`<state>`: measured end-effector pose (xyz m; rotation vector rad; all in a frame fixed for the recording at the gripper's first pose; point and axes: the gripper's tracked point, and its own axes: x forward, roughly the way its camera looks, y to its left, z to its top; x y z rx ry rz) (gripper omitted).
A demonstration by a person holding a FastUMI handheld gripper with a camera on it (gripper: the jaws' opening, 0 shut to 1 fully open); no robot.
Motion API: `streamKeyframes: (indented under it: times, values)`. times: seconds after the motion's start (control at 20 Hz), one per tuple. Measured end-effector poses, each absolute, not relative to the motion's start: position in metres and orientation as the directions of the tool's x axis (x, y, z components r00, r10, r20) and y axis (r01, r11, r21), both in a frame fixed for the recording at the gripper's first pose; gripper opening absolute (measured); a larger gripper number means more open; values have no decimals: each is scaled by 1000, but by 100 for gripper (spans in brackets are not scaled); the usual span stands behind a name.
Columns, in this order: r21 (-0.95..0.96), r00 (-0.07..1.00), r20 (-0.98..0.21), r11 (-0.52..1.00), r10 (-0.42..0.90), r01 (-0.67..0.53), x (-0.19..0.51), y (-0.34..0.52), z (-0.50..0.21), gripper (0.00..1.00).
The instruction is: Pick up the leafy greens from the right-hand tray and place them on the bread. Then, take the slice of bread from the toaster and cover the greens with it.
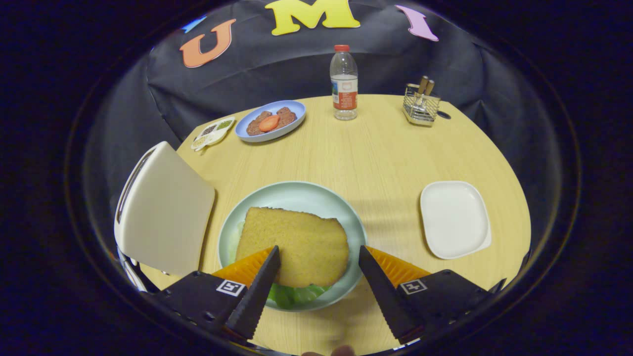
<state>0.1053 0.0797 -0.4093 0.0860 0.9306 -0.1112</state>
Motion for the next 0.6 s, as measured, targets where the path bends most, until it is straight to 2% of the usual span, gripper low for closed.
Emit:
streamKeyframes:
  times: [0.35,0.6]
  values:
    - [-30,750,-660,999,-40,27,116,84,-326,97]
    - [-73,882,-470,997,-7,-30,113,91,-218,97]
